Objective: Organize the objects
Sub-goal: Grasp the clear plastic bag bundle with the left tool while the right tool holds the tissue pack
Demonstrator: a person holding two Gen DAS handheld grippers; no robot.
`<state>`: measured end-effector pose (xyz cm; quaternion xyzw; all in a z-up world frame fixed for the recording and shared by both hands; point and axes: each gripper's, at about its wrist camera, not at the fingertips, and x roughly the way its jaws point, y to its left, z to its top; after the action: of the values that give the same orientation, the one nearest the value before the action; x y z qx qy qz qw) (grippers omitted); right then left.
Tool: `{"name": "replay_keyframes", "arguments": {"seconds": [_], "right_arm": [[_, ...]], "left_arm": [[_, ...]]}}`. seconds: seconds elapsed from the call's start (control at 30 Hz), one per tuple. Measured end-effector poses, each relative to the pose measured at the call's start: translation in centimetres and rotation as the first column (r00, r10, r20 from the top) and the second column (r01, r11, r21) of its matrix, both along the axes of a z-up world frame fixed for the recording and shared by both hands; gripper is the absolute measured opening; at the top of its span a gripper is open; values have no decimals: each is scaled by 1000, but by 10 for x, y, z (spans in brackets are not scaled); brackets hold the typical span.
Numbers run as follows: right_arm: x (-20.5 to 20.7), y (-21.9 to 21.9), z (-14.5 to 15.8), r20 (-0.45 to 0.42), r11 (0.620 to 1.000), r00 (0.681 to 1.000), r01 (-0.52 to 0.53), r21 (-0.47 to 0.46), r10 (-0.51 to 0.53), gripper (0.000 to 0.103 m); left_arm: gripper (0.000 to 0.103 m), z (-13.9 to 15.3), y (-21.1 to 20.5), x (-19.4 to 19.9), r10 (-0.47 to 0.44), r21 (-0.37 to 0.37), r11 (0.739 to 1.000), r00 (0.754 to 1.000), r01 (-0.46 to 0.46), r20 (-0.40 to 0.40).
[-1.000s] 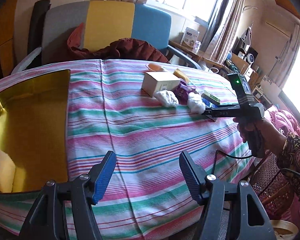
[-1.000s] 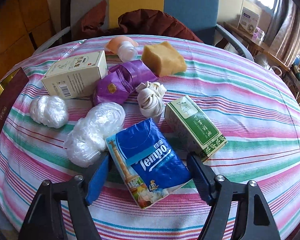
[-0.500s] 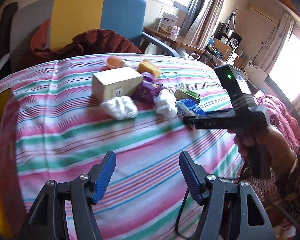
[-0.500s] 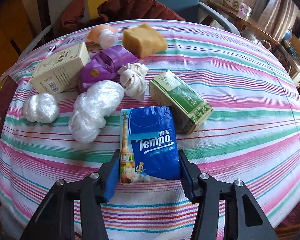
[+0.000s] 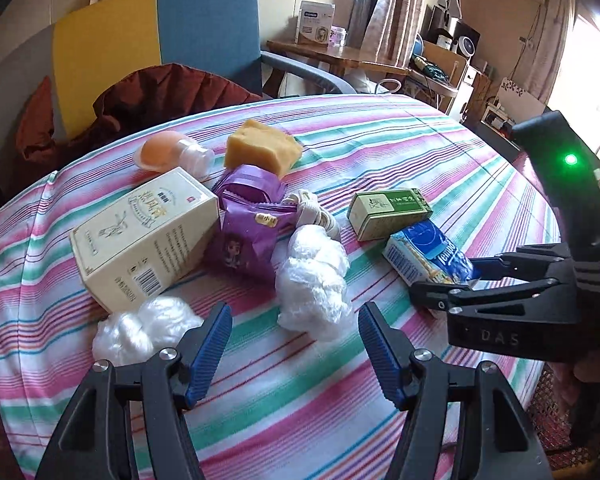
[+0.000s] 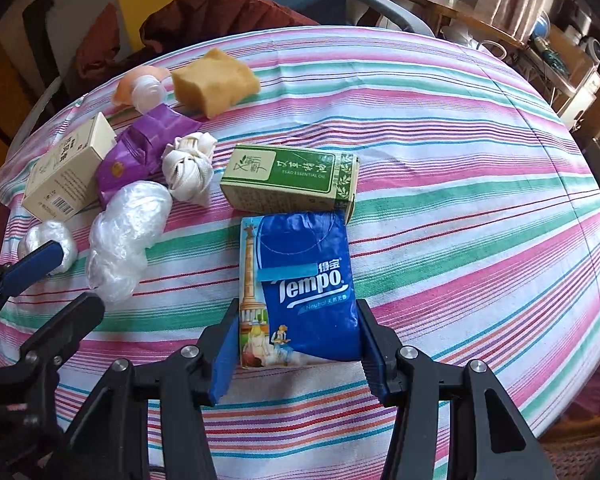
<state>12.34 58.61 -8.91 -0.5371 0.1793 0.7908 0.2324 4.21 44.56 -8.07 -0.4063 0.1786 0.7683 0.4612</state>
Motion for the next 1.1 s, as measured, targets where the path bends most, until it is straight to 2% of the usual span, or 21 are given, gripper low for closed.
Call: {"name": "replay_keyframes", "arguments": {"seconds": [0.1, 0.17, 0.23, 0.27, 0.3, 0.4, 0.7, 1.1], "right_arm": [[1, 3, 0, -8, 1000, 1000, 9, -17, -10, 54], [1, 3, 0, -9, 1000, 1000, 12, -20, -12, 54], [0, 1, 0, -8, 1000, 1000, 8, -12, -8, 54], [-1, 1, 1, -8, 1000, 1000, 8, -11, -8, 54], [-1, 0, 1, -9, 1000, 1000, 7, -11, -7, 54], [-1, 0, 1, -15, 1000, 1000, 8, -14, -9, 54], [2, -7, 4, -72, 999, 997, -11, -42, 8, 53], [-8, -48, 13, -137, 985, 976, -173, 0, 171, 53]], "left_arm": [[67, -7, 8, -4, -3, -3, 1000, 1000, 3, 1], [65, -11, 7, -7, 1, 21, 1000, 1000, -1, 29], [54, -14, 8, -7, 5, 35, 999, 999, -6, 36], [43, -17, 8, -7, -2, 26, 1000, 999, 1, 32], [37, -21, 9, -5, -13, 14, 1000, 1000, 13, 22], [36, -20, 3, 0, -27, 35, 999, 1000, 27, 0], [35, -20, -32, 5, 35, 76, 997, 999, -34, -9], [35, -21, -84, 35, 25, 110, 994, 998, -19, -54]]}}
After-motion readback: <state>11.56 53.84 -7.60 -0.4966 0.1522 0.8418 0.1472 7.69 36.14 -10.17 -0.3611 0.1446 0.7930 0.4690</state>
